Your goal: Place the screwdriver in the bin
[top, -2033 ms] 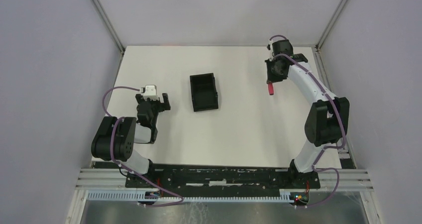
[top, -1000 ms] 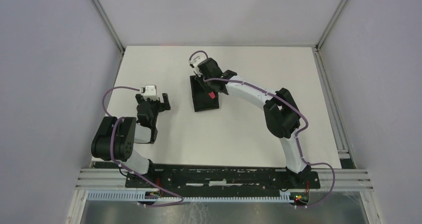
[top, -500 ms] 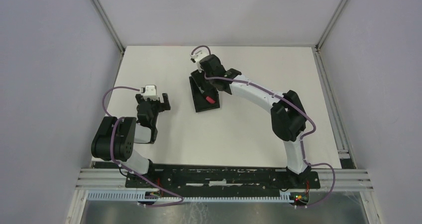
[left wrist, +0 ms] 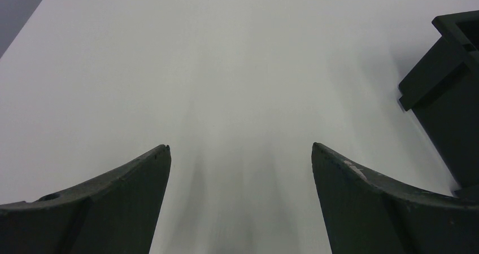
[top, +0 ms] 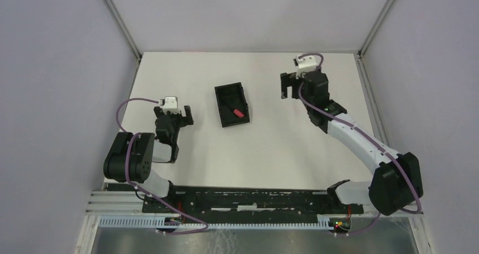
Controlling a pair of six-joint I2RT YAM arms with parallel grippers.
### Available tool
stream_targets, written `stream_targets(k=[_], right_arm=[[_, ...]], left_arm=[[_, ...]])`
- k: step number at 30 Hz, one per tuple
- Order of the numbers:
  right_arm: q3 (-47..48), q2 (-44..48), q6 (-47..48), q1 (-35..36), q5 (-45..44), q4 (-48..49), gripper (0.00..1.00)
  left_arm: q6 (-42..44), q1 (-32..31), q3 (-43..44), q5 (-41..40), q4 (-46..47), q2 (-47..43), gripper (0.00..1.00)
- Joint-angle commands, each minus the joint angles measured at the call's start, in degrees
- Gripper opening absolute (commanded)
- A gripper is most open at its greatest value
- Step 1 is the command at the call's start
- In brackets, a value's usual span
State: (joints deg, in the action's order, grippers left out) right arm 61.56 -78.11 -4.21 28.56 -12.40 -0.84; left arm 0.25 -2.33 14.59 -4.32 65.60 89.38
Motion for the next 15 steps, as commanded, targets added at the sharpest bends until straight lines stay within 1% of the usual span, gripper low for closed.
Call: stream_targets(k=[1,5,9,12,15], right_arm=[[-16.13,7.09,1.66,-5.90,-3.48,11.95,0.98],[-30.88,13.74,2.19,-10.46,-6.62,20.81,0.98],[-41.72,17.02,0.93,-13.81,-7.62,27.86,0.98],[-47.15,17.46,0.61,-14.65,-9.49,32.05,0.98],[-48.96,17.13,0.50,-14.98,-9.16,33.51,0.98]], left_arm=[[-1.13,0.31,-0.09,0.29,0.95,-1.32,1.00],[-1.13,0.30,-0.09,0.25,0.95,-1.31,1.00],[-1.13,0.35,-0.08,0.26,0.93,-1.32,1.00],[-1.13,0.31,-0.04,0.21,0.89,-1.32,1.00],[-1.13,0.27,0.00,0.25,0.86,-1.27,1.00]])
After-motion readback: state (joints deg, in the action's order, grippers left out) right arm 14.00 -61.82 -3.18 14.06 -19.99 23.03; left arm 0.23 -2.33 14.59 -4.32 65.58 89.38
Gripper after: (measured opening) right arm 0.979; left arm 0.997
